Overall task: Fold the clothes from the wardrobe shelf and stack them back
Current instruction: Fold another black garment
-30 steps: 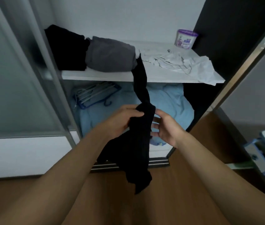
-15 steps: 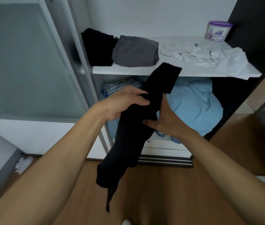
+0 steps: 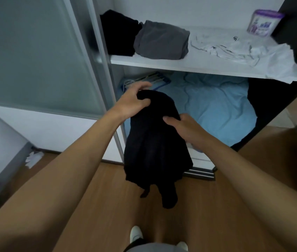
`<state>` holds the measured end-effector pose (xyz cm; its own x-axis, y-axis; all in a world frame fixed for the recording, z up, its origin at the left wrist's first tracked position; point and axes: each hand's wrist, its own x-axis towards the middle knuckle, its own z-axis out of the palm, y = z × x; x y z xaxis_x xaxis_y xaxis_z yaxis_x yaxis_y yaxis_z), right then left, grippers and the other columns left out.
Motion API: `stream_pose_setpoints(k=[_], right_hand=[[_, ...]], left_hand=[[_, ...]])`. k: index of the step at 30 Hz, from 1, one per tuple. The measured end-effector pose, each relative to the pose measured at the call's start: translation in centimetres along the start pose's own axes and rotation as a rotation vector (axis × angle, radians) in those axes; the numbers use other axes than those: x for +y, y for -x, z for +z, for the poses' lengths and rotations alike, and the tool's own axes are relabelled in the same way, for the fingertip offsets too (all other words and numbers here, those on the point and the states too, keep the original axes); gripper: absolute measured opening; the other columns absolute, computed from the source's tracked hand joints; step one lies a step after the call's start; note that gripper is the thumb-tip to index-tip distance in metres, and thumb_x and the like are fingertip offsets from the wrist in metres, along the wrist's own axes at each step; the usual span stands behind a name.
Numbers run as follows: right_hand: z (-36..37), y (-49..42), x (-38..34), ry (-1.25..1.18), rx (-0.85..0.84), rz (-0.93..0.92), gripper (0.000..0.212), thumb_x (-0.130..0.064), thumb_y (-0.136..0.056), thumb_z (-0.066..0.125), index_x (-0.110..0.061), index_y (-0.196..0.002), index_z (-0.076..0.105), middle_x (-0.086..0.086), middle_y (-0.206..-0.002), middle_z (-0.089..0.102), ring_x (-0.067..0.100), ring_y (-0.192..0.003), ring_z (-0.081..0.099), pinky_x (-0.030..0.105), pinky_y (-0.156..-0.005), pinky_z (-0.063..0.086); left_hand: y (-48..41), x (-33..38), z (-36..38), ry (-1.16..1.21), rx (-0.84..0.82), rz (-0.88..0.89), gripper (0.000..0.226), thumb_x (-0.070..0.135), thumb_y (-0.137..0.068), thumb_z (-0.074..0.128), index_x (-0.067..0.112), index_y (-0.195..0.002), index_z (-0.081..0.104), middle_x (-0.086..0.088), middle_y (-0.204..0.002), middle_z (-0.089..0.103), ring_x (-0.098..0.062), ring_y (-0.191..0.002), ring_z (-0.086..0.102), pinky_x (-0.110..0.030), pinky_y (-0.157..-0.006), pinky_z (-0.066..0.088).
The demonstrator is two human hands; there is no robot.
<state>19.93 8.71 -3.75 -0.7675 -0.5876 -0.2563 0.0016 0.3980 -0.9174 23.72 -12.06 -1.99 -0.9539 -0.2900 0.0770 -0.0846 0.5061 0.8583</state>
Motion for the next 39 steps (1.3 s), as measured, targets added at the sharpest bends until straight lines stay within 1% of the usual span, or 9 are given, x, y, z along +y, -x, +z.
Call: stream_pose_setpoints(k=[2, 6, 12, 15, 19, 22, 26, 31, 39], right_hand=[[-0.4, -0.3, -0.4, -0.141, 0.130, 0.040, 0.040, -0.045, -0.094, 0.062, -0.012, -0.116, 0.067, 0.006, -0.111, 0.073, 0.020, -0.102, 0.069, 0.036, -0.098, 0.054], [-0.8, -0.7, -1.5, -0.267, 0.228, 0.034, 0.052, -0.046, -0.097, 0.058, -0.009, -0.134, 0.058, 0.006, -0.120, 0.068, 0.016, -0.106, 0.067, 0.029, -0.094, 0.054], [-0.9, -1.3, -2.9, -0.432, 0.367, 0.075, 0.052, -0.044, -0.100, 0.053, -0.008, -0.137, 0.053, 0.011, -0.127, 0.065, 0.023, -0.111, 0.066, 0.041, -0.097, 0.055], [-1.4, -1.5, -3.6, -0.412, 0.376, 0.079, 0.063, -0.049, -0.099, 0.051, -0.006, -0.145, 0.044, 0.013, -0.137, 0.059, 0.026, -0.119, 0.061, 0.043, -0.101, 0.052], [-1.7, -1.6, -3.9, -0.381, 0.409, 0.043, 0.066, -0.052, -0.098, 0.049, -0.006, -0.144, 0.043, 0.012, -0.134, 0.059, 0.026, -0.117, 0.061, 0.047, -0.101, 0.052], [-2.6, -1.7, -3.8, -0.360, 0.433, 0.036, 0.067, -0.054, -0.097, 0.049, -0.006, -0.144, 0.043, 0.011, -0.131, 0.061, 0.025, -0.115, 0.062, 0.047, -0.100, 0.053], [-5.5, -1.1, -2.2, -0.220, 0.501, 0.036, 0.074, -0.060, -0.093, 0.052, -0.005, -0.142, 0.049, 0.010, -0.137, 0.059, 0.022, -0.121, 0.060, 0.039, -0.107, 0.048], [-7.5, -0.2, 1.2, -0.284, 0.521, 0.077, 0.033, -0.039, -0.097, 0.059, -0.008, -0.101, 0.070, 0.004, -0.091, 0.071, 0.005, -0.066, 0.067, 0.017, -0.062, 0.055], [-6.0, 0.0, 1.0, -0.535, 0.377, 0.157, 0.029, -0.040, -0.095, 0.063, -0.013, -0.086, 0.066, -0.005, -0.060, 0.069, 0.010, -0.055, 0.068, 0.023, -0.055, 0.055]], left_hand=[[0.7, -1.9, 0.7, -0.058, 0.040, 0.003, 0.055, 0.011, -0.088, 0.068, 0.027, -0.137, 0.048, 0.005, -0.135, 0.042, -0.013, -0.129, 0.042, -0.027, -0.110, 0.034], [4.1, -5.3, 4.0, 0.203, 0.090, -0.102, 0.061, -0.001, -0.086, 0.069, 0.019, -0.137, 0.045, 0.003, -0.131, 0.049, -0.012, -0.121, 0.045, -0.026, -0.099, 0.043], [9.3, -10.2, 8.3, 0.012, -0.505, -0.128, 0.076, 0.017, -0.084, 0.076, 0.026, -0.145, 0.032, 0.009, -0.139, 0.042, -0.008, -0.132, 0.038, -0.025, -0.109, 0.035], [8.5, -8.5, 9.3, 0.085, -0.301, -0.182, 0.062, 0.034, -0.087, 0.075, 0.025, -0.141, 0.047, 0.010, -0.132, 0.055, -0.003, -0.123, 0.049, -0.018, -0.104, 0.036], [6.3, -5.7, 8.8, 0.138, -0.176, -0.051, 0.005, 0.016, -0.096, 0.063, 0.018, -0.100, 0.066, 0.020, -0.086, 0.065, 0.005, -0.079, 0.059, -0.012, -0.075, 0.043], [5.6, -4.8, 7.9, 0.194, -0.079, -0.030, 0.032, 0.012, -0.101, 0.053, 0.017, -0.071, 0.060, 0.020, -0.058, 0.056, 0.004, -0.055, 0.049, -0.012, -0.055, 0.035], [4.1, -3.7, 5.2, 0.466, 0.079, -0.197, 0.039, 0.024, -0.105, 0.046, 0.011, -0.077, 0.071, -0.001, -0.072, 0.068, -0.013, -0.067, 0.064, -0.021, -0.064, 0.050], [1.8, -2.4, 1.9, 0.332, 0.113, -0.274, 0.046, 0.048, -0.096, 0.052, 0.013, -0.077, 0.075, -0.013, -0.076, 0.073, -0.028, -0.069, 0.070, -0.029, -0.063, 0.055], [1.4, -4.1, 1.3, 0.097, 0.085, -0.321, 0.044, 0.053, -0.089, 0.060, 0.028, -0.054, 0.053, 0.012, -0.050, 0.056, -0.003, -0.047, 0.056, -0.027, -0.059, 0.043]])
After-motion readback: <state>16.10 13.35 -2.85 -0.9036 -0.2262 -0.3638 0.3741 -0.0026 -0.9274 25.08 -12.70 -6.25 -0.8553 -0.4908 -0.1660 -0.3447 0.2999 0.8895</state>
